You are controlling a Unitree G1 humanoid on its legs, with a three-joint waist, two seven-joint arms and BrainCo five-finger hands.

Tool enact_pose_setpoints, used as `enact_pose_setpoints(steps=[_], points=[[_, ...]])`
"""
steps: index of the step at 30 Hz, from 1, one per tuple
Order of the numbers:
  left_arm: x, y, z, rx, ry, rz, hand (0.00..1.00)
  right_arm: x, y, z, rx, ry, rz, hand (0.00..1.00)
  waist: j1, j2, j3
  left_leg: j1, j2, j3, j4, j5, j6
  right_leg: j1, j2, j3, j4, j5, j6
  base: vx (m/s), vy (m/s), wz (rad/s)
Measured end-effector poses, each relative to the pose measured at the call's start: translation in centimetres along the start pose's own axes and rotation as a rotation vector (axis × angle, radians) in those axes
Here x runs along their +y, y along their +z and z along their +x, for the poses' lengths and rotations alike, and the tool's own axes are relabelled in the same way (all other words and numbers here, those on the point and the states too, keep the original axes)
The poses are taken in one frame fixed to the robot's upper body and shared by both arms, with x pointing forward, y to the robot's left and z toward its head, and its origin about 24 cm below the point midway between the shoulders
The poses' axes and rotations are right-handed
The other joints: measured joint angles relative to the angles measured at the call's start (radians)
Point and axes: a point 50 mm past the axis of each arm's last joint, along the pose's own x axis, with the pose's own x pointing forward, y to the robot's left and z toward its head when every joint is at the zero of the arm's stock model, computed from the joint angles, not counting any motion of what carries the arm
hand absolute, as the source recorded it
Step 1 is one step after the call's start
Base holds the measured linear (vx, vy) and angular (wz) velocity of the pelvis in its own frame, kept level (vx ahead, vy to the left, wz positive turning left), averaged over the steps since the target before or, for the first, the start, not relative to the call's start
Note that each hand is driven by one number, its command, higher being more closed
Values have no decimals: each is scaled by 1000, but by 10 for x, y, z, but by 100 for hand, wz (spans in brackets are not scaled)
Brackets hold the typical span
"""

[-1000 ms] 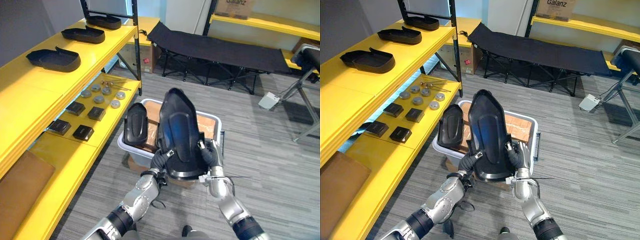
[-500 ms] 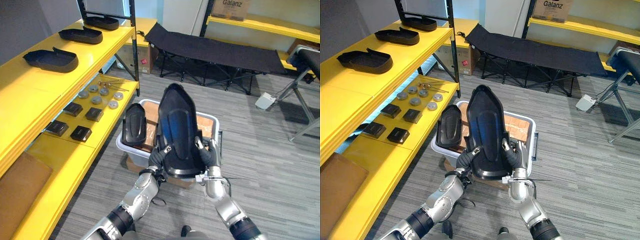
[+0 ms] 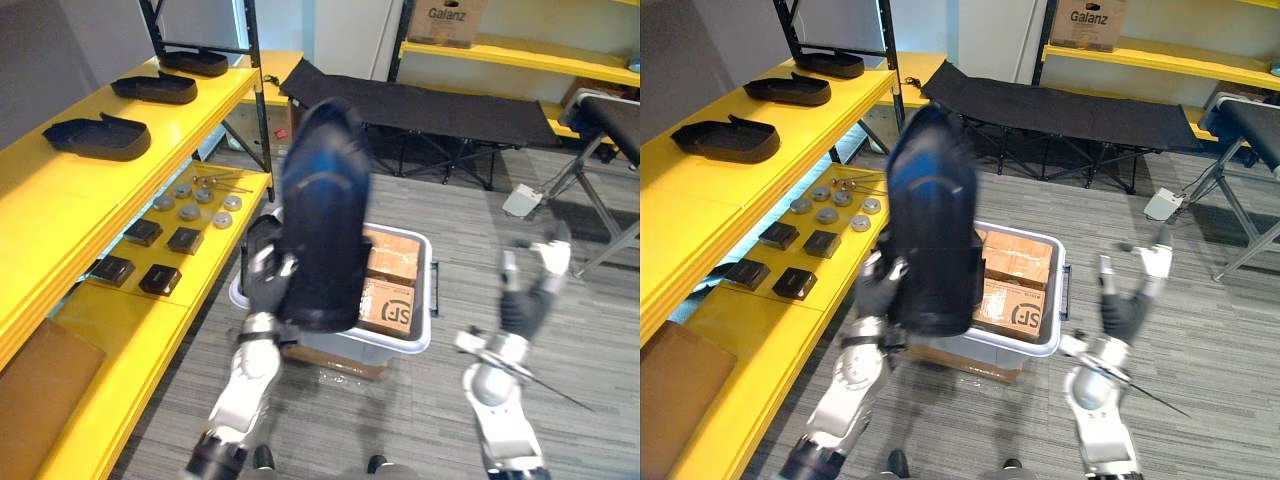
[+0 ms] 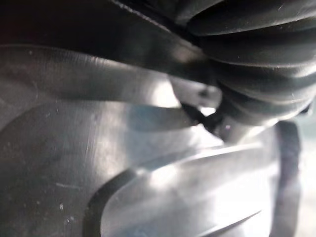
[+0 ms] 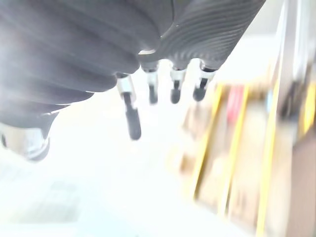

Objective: Walk over and take plastic housings, then place them on the shelf

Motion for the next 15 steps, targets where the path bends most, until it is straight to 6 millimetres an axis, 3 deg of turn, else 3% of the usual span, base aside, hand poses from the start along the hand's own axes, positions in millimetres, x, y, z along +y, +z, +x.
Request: enact_pose_setpoints(steps=[1,4,9,15], points=[[10,-3,-7,19,28,5,100,-10,-6,-5,39,-13,-35,0,-3,4,-2,-2,0,2,0,-1,0,0,0,1,-5,1,1,25,8,-3],[14,5,-18,-7,33,-49,100,-24,-23,-25,173,2,-67,0,-4,6,-4,-4,-1,3,0,-4,-1,-2,0,2,-9,2,-1,23,5,-1],[9,24,-24,-111,-40,-147,100,-36,-52,-60,409,42,-98,0,-14,16,-29,-5,-1,8,1,-13,0,-4,0,13,-19,4,-2,42,5,-6],[8,20,-30,-87,-44,-193,100,-38,-71,-85,591,136,-57,0,-31,30,-42,-5,-1,15,3,-18,-1,-4,1,16,-23,9,6,45,2,-4]])
